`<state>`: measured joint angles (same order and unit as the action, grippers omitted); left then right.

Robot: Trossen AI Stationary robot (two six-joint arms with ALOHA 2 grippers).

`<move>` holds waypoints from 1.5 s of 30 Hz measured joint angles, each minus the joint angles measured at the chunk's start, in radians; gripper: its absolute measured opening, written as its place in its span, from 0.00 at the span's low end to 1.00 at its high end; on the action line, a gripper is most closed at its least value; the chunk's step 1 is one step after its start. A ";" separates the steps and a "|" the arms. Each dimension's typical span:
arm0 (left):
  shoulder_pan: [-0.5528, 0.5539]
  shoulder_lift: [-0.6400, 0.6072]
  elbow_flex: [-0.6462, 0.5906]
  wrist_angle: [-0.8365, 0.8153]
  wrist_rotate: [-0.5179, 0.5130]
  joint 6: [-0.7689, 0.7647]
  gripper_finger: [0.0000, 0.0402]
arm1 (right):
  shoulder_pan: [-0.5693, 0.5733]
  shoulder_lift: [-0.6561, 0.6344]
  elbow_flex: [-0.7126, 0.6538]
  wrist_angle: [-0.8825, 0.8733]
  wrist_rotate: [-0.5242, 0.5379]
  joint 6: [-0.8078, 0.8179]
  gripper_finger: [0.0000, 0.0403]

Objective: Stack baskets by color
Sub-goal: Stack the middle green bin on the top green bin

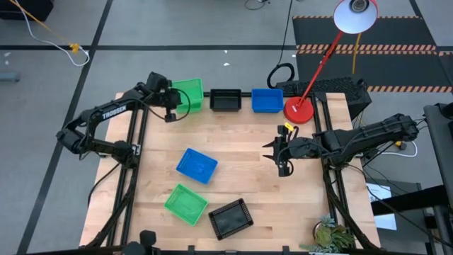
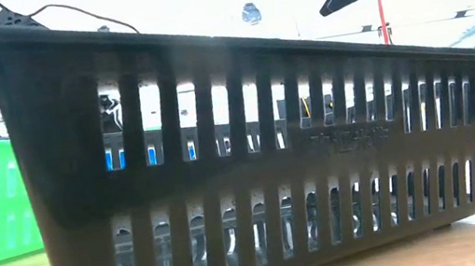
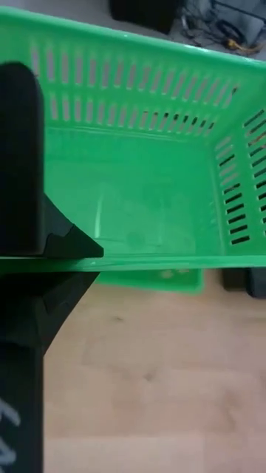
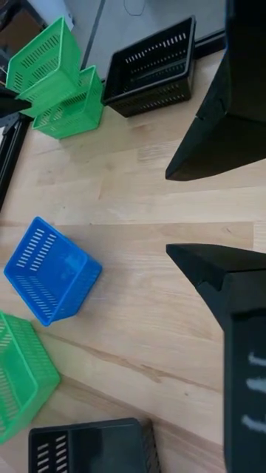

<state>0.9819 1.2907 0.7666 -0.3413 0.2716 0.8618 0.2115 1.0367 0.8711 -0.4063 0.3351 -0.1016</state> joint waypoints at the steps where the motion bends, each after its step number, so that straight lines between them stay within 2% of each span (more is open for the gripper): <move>1: 0.001 0.000 0.000 -0.002 -0.012 0.003 0.01 | 0.000 0.000 0.000 0.002 0.000 0.000 0.35; 6: -0.004 0.006 0.000 -0.030 -0.020 0.023 0.05 | 0.000 0.000 0.000 0.011 0.000 0.000 0.35; 11: -0.022 0.038 0.000 -0.031 -0.032 0.027 0.01 | 0.000 0.000 0.000 0.013 0.000 -0.004 0.35; 17: -0.054 0.089 -0.001 -0.029 -0.068 0.026 0.06 | 0.000 0.000 0.000 0.013 -0.001 -0.005 0.35; 25: -0.048 0.090 0.006 -0.031 -0.080 0.018 0.04 | 0.000 0.000 0.000 0.012 -0.007 -0.005 0.35; 30: -0.053 0.090 0.006 -0.028 -0.134 0.014 0.15 | 0.000 0.000 0.000 0.012 -0.027 -0.008 0.35; 37: -0.087 0.087 0.006 -0.005 -0.334 -0.014 0.38 | 0.000 0.000 0.000 0.012 -0.027 -0.008 0.35; 45: -0.127 0.035 0.019 -0.060 -0.427 -0.025 0.48 | 0.000 0.000 0.000 0.012 -0.027 -0.008 0.35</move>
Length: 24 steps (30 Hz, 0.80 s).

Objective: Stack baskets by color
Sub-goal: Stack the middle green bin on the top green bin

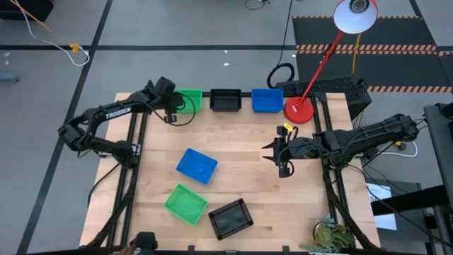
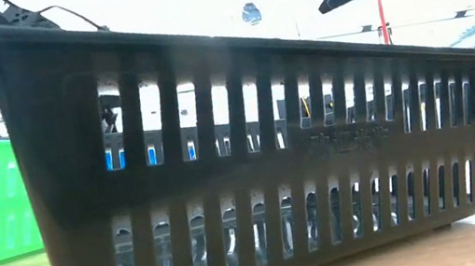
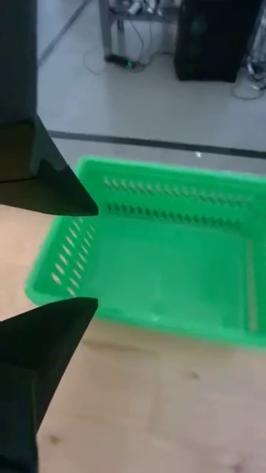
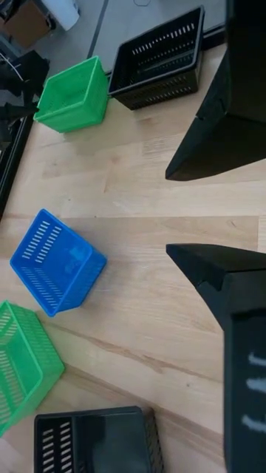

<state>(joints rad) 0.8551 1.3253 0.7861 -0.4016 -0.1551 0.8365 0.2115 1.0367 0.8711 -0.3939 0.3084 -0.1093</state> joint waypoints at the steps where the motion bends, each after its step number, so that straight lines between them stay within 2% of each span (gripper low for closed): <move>1: 0.001 0.000 0.005 -0.008 -0.014 -0.001 0.49 | 0.000 0.000 0.000 0.000 0.000 0.000 0.35; 5: -0.006 0.001 0.017 -0.049 -0.028 -0.054 0.47 | 0.000 0.000 0.000 0.000 0.000 0.000 0.35; 9: -0.046 0.002 0.024 -0.085 0.033 -0.113 0.42 | 0.000 0.000 0.000 0.000 0.000 -0.002 0.35; 14: -0.112 0.002 0.012 -0.100 0.054 -0.143 0.31 | 0.000 0.000 0.000 0.000 0.000 -0.006 0.35; 20: -0.110 0.060 -0.017 -0.074 0.064 -0.166 0.16 | 0.000 0.000 0.000 0.000 0.000 -0.007 0.35; 24: -0.109 0.116 -0.017 -0.031 0.011 -0.165 0.07 | 0.000 0.000 0.000 0.000 0.000 -0.004 0.35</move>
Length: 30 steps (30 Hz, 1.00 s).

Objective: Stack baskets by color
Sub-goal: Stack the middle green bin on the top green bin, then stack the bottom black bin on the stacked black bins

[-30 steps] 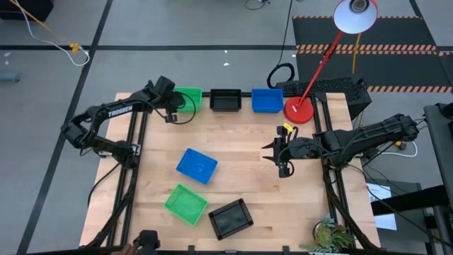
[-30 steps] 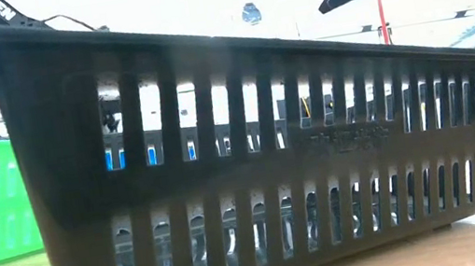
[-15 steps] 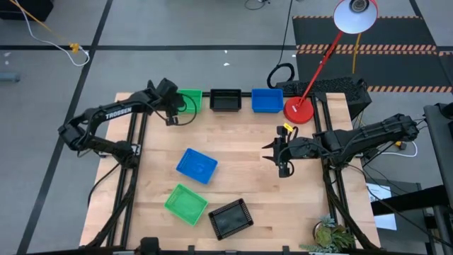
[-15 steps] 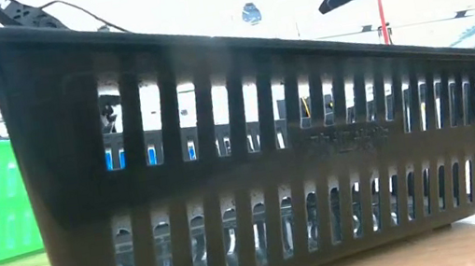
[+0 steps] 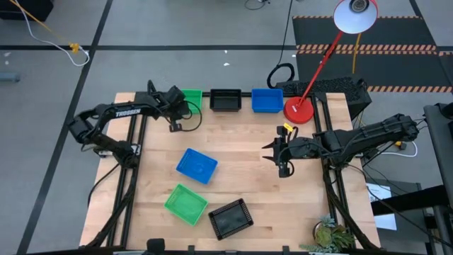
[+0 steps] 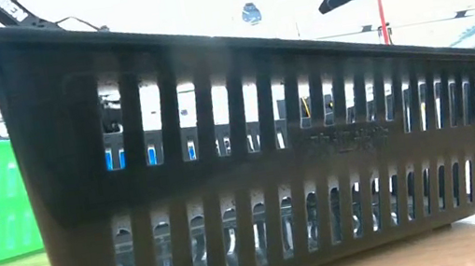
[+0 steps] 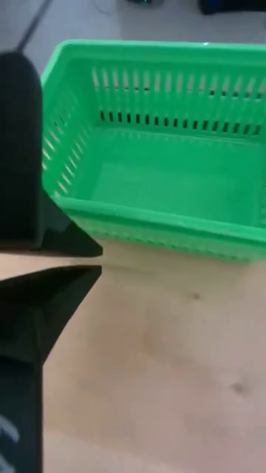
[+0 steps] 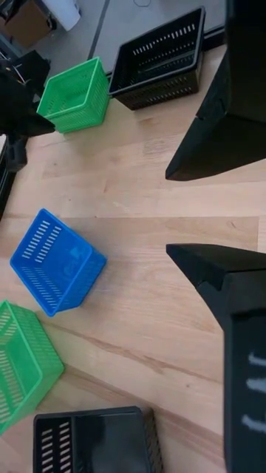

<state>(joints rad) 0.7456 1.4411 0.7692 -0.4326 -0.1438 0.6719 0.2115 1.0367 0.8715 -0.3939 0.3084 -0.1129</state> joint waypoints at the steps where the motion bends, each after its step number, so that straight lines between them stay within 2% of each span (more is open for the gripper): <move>1: 0.000 0.010 0.000 0.014 -0.016 -0.001 0.05 | 0.000 0.000 0.000 0.000 0.000 0.003 0.35; 4: 0.002 0.030 0.000 0.053 -0.039 -0.001 0.01 | 0.000 0.000 0.000 0.000 0.000 0.003 0.35; 9: 0.007 0.031 0.000 0.073 -0.060 0.002 0.05 | 0.000 0.000 0.000 0.000 0.000 0.003 0.35; 14: 0.010 0.031 0.000 0.068 -0.083 -0.022 0.04 | 0.000 0.000 0.000 0.000 0.000 0.004 0.35; 20: -0.040 0.010 0.000 0.014 -0.086 -0.048 0.01 | 0.000 0.000 0.000 0.000 0.000 0.019 0.35; 26: -0.129 -0.097 0.002 -0.048 -0.088 -0.133 0.04 | 0.000 0.000 0.000 0.001 0.000 0.047 0.35; 30: -0.227 -0.194 0.001 -0.102 -0.079 -0.298 0.01 | 0.000 0.000 0.000 0.016 -0.014 0.094 0.35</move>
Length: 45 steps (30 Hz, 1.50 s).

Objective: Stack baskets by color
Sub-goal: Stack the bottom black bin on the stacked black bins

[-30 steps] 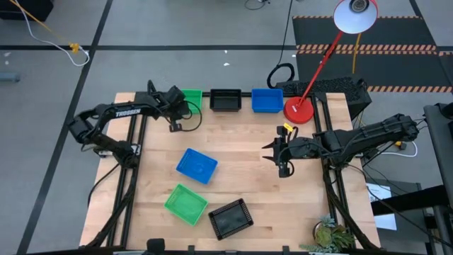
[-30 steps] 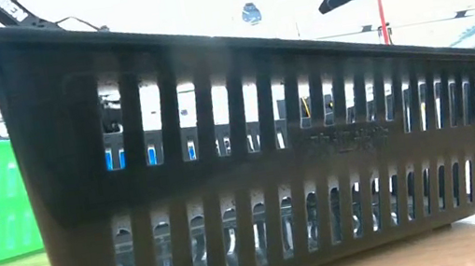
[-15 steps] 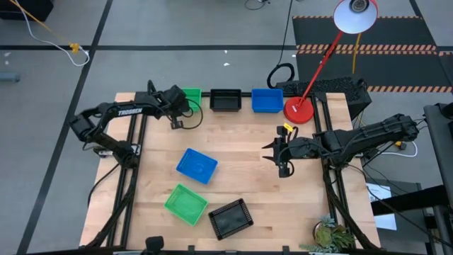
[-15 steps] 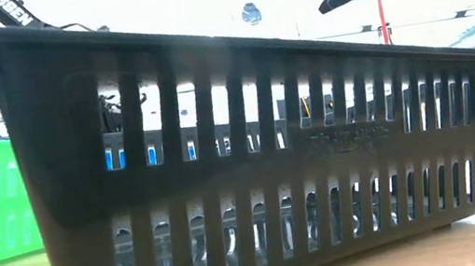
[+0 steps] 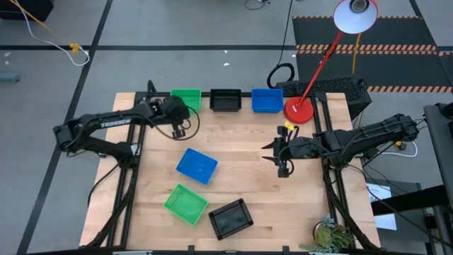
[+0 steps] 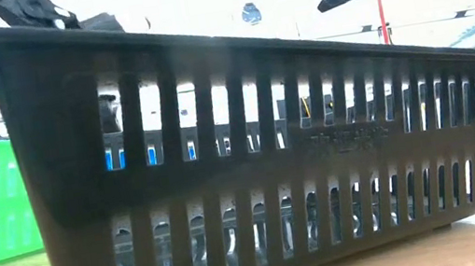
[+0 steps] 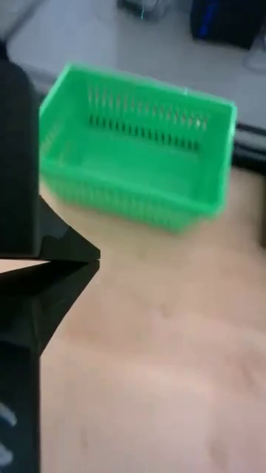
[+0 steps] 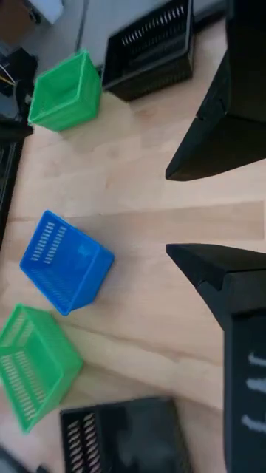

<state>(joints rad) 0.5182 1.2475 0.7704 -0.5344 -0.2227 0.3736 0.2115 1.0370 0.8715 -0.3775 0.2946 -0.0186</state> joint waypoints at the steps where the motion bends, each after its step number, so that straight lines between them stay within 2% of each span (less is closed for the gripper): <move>1: -0.030 -0.021 0.000 -0.017 0.009 -0.054 0.01 | 0.000 0.000 0.000 0.006 -0.013 0.016 0.35; 5: -0.177 -0.079 0.000 -0.026 0.012 -0.263 0.02 | 0.009 0.019 0.000 0.044 -0.083 0.087 0.35; 8: -0.303 -0.091 0.000 -0.011 0.001 -0.345 0.01 | 0.046 0.068 0.000 0.079 -0.116 0.113 0.35; 13: -0.497 -0.092 0.000 0.020 -0.113 -0.383 0.02 | 0.130 0.178 0.000 0.152 -0.117 0.131 0.35; 17: -0.576 -0.100 0.000 0.023 -0.146 -0.341 0.03 | 0.184 0.255 0.000 0.274 -0.181 0.122 0.35; 20: -0.601 -0.108 0.000 0.024 -0.149 -0.357 0.01 | 0.222 0.309 0.000 0.363 -0.219 0.146 0.35; 32: -0.619 -0.116 -0.001 0.017 -0.147 -0.384 0.03 | 0.386 0.497 0.006 0.545 -0.219 0.276 0.38; 39: -0.619 -0.117 -0.001 0.018 -0.146 -0.413 0.02 | 0.399 0.619 0.006 0.670 -0.247 0.268 0.45; 45: -0.619 -0.117 -0.001 0.019 -0.146 -0.435 0.05 | 0.399 0.705 0.006 0.710 -0.299 0.261 0.44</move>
<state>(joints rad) -0.1009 1.1309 0.7696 -0.5156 -0.3686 -0.0610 0.6109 1.7421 0.8780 0.3325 -0.0044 0.2424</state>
